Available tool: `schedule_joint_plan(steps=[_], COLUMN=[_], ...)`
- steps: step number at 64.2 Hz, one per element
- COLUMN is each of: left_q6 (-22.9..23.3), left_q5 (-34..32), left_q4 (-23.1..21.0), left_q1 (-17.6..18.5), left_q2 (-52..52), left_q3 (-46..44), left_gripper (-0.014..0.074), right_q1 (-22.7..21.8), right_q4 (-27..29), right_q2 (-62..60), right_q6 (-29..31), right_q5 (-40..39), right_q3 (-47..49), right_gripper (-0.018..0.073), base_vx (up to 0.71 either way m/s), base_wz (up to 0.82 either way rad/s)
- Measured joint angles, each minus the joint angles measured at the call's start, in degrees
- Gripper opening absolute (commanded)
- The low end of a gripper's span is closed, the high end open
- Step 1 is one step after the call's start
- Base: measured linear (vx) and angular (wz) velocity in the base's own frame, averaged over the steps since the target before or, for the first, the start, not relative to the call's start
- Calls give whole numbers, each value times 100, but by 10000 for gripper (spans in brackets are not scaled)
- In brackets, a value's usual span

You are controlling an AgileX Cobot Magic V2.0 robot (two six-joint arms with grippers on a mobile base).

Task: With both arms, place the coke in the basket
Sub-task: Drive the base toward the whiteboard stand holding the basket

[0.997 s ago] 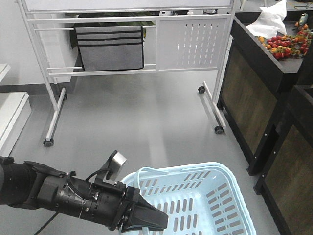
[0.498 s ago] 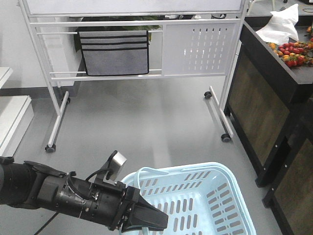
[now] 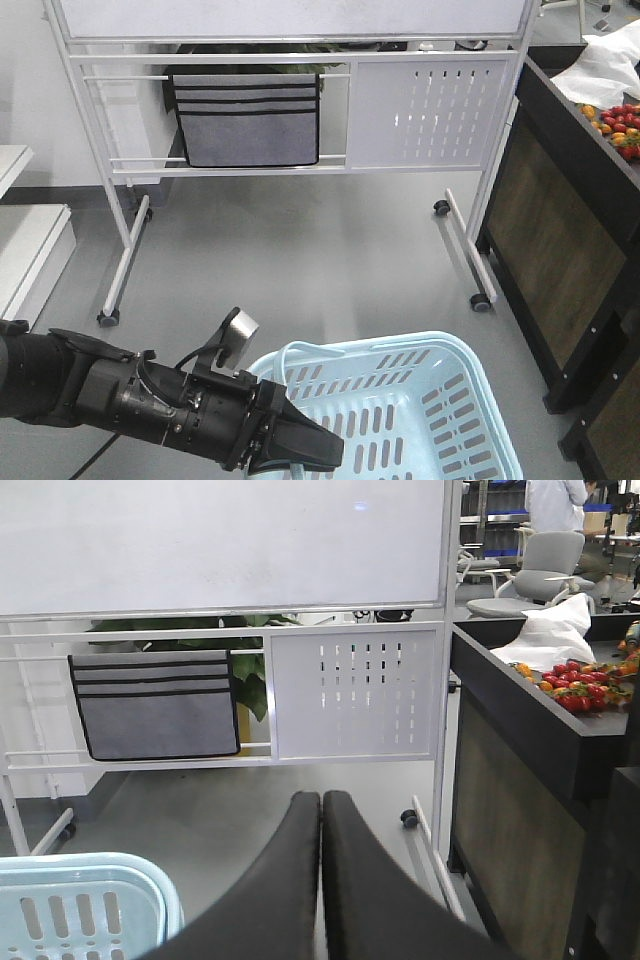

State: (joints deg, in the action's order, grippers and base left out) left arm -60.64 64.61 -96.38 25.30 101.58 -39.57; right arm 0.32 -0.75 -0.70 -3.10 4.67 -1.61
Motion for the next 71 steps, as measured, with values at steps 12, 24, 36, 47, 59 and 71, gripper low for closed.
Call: schedule_joint_plan(steps=[12,24,36,47,59,71], left_q6=[0,0,0,0,0,0], left_q5=[0,0,0,-4,-4,-4], left_q4=[0,0,0,0,0,0], left_q1=[0,0,0,0,0,0], left_q2=[0,0,0,0,0,0], left_q3=[0,0,0,0,0,0], left_gripper=[-7,-7,-7,-7,-7,-7], right_q1=[0,0,0,0,0,0], right_q4=[0,0,0,0,0,0], right_q2=[0,0,0,0,0,0], right_q6=[0,0,0,0,0,0], right_q5=[0,0,0,0,0,0], right_q3=[0,0,0,0,0,0], right_gripper=[-9,-9,-9,-9,-9,-9], base_vx=[16,15,12,10,8,8], base_wz=[1,-1,0,0,-1,1])
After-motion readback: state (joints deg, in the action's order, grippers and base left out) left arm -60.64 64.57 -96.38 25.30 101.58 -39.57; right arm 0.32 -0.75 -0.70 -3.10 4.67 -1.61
